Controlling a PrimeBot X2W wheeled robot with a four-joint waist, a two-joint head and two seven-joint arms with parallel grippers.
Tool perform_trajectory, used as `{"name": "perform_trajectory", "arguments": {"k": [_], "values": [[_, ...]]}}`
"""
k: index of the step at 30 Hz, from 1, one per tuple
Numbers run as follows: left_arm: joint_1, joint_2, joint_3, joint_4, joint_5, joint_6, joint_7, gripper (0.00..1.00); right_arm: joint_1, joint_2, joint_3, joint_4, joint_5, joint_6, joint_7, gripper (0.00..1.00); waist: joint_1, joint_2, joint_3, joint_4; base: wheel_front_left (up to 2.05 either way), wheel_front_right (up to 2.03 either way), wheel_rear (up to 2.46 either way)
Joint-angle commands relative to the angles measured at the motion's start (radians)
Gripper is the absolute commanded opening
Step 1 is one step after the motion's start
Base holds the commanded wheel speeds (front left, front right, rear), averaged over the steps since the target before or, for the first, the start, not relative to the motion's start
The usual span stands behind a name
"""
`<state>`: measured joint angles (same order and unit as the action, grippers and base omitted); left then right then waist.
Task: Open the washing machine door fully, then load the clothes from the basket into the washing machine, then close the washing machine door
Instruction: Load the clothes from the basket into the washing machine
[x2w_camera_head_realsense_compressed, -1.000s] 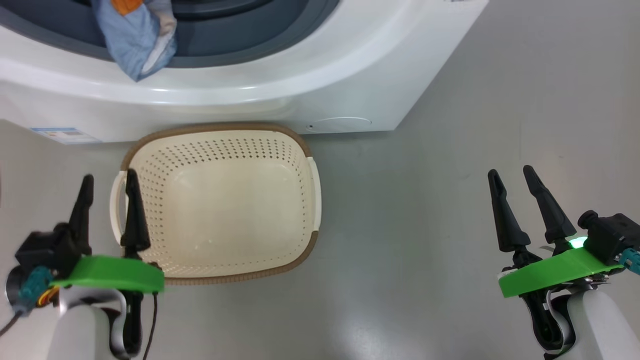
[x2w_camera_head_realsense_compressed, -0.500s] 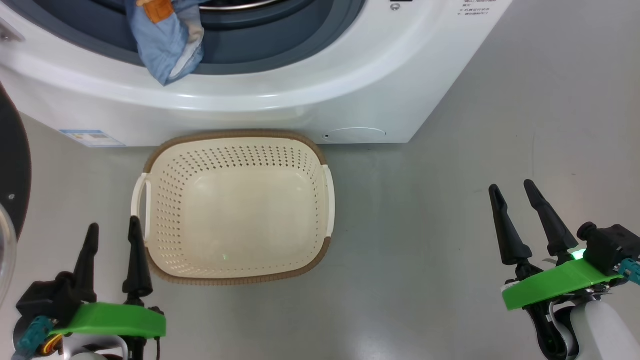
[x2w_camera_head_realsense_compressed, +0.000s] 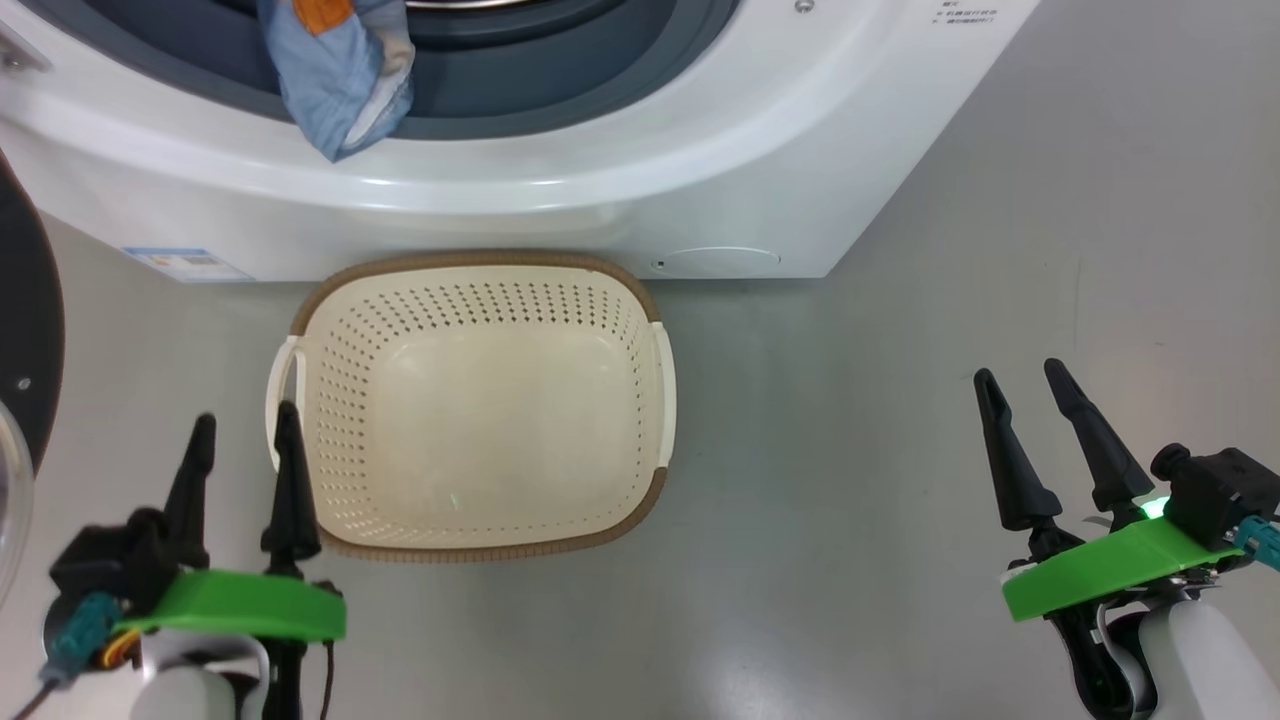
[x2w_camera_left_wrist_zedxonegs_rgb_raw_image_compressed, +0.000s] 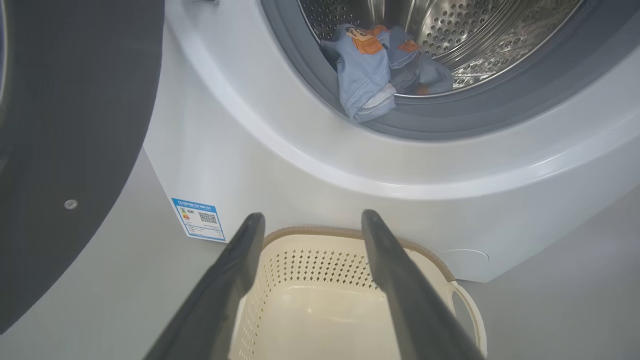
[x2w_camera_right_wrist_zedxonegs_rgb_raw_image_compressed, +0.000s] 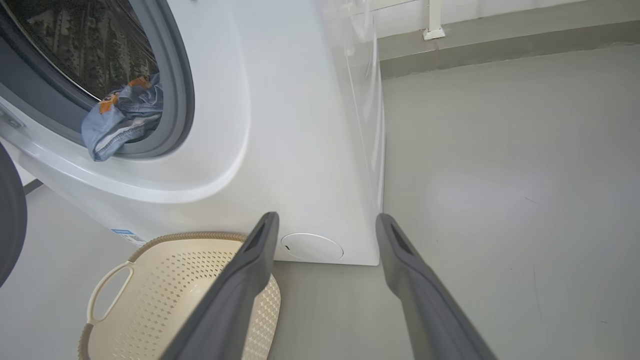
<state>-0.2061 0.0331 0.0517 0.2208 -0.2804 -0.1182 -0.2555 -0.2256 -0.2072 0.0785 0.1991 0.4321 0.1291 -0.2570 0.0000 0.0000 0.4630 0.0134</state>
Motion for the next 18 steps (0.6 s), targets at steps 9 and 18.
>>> {"name": "perform_trajectory", "arguments": {"k": [9, 18], "values": [[-0.169, 0.017, 0.017, 0.071, 0.003, -0.008, -0.006, 1.0, -0.017, -0.002, 0.021, -0.032, -0.01, 0.002, -0.005, 1.0, 0.0, 0.0, 0.049, -0.004, 0.0, 0.0, 0.0], [-0.328, 0.019, -0.009, 0.216, 0.012, -0.012, -0.006, 1.0, -0.036, 0.007, 0.021, -0.036, -0.011, 0.002, -0.005, 1.0, 0.0, 0.0, 0.076, -0.013, 0.0, 0.0, 0.0]]}}
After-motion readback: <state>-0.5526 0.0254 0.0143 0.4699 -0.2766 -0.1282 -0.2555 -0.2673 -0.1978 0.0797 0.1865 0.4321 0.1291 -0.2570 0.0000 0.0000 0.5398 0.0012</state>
